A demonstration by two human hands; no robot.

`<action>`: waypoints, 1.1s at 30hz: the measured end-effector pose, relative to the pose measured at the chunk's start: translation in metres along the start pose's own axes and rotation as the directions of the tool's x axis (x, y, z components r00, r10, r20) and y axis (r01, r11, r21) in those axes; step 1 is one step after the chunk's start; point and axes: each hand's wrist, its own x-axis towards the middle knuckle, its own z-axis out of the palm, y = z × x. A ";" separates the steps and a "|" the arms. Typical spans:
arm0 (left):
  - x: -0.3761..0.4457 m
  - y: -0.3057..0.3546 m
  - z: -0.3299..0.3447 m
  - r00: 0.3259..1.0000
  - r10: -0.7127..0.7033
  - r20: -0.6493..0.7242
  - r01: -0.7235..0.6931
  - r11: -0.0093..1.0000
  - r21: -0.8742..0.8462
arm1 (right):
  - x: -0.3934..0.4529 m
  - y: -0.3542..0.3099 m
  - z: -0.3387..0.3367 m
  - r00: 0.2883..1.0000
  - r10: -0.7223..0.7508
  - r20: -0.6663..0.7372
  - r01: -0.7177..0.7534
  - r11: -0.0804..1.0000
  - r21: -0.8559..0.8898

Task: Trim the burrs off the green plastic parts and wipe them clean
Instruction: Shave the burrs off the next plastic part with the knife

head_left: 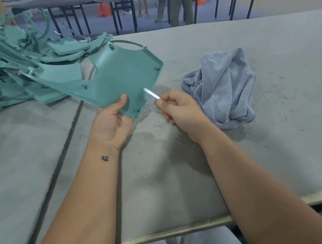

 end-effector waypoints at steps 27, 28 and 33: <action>-0.006 0.006 -0.006 0.999 -0.036 -0.016 0.037 0.998 0.051 | 0.004 0.005 -0.012 0.983 -0.014 -0.182 0.066 0.956 0.284; -0.007 0.007 -0.007 0.999 -0.038 -0.017 0.039 0.997 0.070 | 0.005 0.006 -0.013 0.982 -0.013 -0.187 0.071 0.949 0.307; -0.008 0.009 0.000 0.996 -0.005 -0.088 0.021 0.983 0.182 | 0.002 0.004 -0.010 0.970 -0.005 -0.242 0.079 0.951 0.297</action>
